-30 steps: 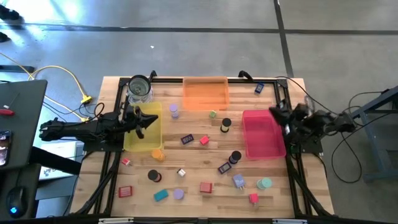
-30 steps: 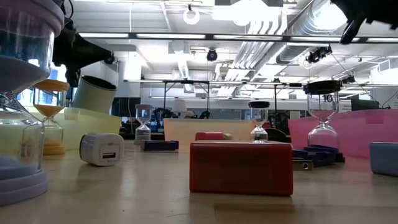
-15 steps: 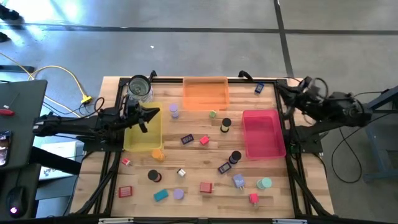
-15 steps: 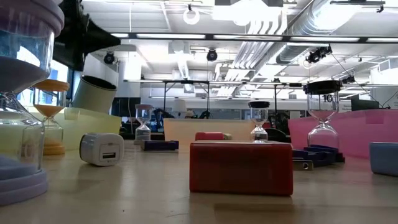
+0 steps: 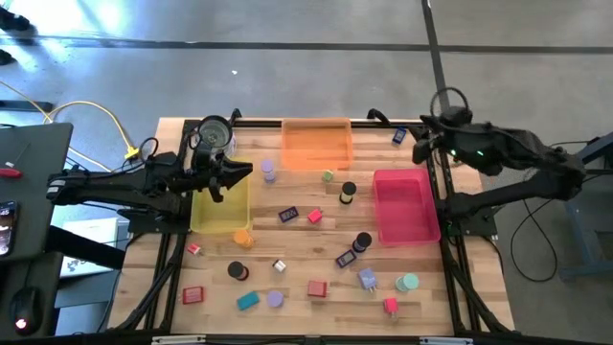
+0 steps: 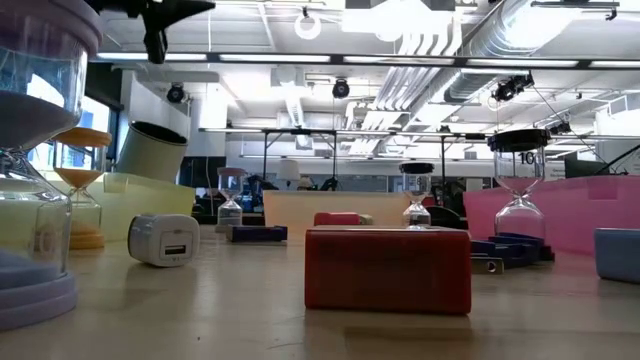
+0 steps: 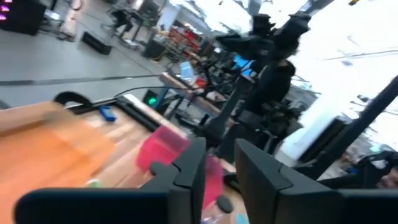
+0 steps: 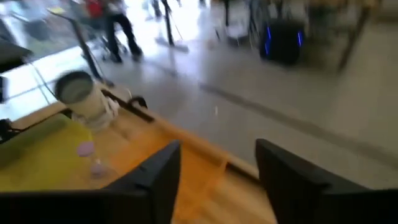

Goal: Pick & Place Office items
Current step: Put the blue block in the red bin

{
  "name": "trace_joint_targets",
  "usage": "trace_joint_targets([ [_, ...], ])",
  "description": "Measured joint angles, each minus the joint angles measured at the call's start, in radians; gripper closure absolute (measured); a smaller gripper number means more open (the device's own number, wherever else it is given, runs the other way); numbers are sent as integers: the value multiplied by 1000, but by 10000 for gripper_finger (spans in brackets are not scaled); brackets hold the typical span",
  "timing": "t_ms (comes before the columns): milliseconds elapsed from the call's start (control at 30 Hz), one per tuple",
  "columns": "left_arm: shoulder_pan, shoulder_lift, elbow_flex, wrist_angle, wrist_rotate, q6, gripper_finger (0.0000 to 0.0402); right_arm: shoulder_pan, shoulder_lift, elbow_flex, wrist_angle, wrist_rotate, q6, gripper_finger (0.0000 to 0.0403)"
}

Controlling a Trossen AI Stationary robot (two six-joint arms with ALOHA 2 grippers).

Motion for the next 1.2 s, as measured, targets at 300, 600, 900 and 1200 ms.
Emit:
trace_joint_targets([
  [300,24,3,25,-3,124,-68,263,-424,188,57,-170,-436,104,118],
  [600,24,2,25,-3,126,-79,261,-723,409,57,-312,-599,175,120],
  [900,25,2,25,-11,126,-79,261,-881,639,45,-254,-600,111,119],
  [1200,25,2,25,-11,170,-79,261,-939,830,6,-182,-629,208,119],
])
